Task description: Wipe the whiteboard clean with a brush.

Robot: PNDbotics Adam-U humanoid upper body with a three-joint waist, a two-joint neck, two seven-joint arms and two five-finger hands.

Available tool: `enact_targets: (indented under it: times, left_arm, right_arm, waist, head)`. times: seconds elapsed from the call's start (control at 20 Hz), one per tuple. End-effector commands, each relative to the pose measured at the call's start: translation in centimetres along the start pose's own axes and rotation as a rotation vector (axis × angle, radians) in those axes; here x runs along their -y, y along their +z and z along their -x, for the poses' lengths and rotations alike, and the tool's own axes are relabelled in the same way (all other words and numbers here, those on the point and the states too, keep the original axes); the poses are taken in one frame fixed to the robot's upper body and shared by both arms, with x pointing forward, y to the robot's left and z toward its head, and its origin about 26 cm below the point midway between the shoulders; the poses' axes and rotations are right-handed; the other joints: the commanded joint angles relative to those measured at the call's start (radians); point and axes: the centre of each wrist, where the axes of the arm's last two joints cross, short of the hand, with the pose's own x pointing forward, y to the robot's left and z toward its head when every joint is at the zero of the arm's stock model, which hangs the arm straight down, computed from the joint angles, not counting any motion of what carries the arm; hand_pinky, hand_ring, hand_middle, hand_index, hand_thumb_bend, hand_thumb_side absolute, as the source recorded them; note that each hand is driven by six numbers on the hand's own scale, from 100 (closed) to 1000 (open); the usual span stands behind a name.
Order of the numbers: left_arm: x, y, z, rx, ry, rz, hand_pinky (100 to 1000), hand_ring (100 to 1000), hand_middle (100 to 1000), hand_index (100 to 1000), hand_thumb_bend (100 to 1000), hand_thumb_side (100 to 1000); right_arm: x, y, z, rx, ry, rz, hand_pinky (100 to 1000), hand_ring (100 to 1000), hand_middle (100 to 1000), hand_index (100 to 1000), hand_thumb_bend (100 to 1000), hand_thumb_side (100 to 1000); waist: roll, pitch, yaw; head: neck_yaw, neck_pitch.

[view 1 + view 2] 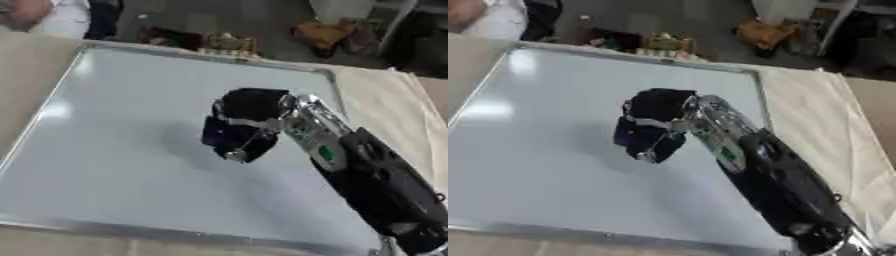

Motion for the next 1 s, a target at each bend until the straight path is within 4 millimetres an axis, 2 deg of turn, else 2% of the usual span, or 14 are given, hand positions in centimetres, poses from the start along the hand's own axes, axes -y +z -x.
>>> enact_targets:
  times: [0.05,0.55,0.75,0.9,1.0]
  left_arm:
    - [-0.4,-0.6,-0.7,0.026,-0.016,0.010,723,583,539,393,332,855]
    - [-0.3,-0.8,-0.8,0.030,-0.012,0.015,724,583,538,394,328,855]
    - [-0.3,-0.8,-0.8,0.030,-0.013,0.017,724,582,537,394,327,857]
    - [-0.3,-0.8,-0.7,0.030,-0.013,0.017,724,582,537,394,326,857]
    - [-0.3,-0.8,-0.7,0.031,-0.013,0.018,724,582,537,394,326,857]
  right_arm:
    - [0.3,-0.4,-0.4,-0.002,0.016,0.000,401,436,167,202,100,218]
    - [-1.4,-1.8,-1.2,-0.008,-0.038,-0.032,430,455,199,231,100,215]
    - [-1.7,-1.9,-1.0,-0.019,-0.058,-0.041,451,466,207,238,100,250]
    - [-1.7,-1.9,-0.9,-0.023,-0.066,-0.048,474,482,226,252,100,306]
    - [-1.7,-1.8,-0.9,-0.023,-0.079,-0.057,491,501,260,262,100,408]
  waist:
    - [0.006,-0.019,-0.001]
    - [0.003,-0.012,0.006]
    - [0.003,-0.008,0.011]
    - [0.003,-0.005,0.013]
    - [0.004,-0.003,0.014]
  head:
    - [0.006,0.002]
    - [0.001,0.002]
    - [-0.001,0.000]
    - [-0.001,-0.001]
    - [-0.002,-0.001]
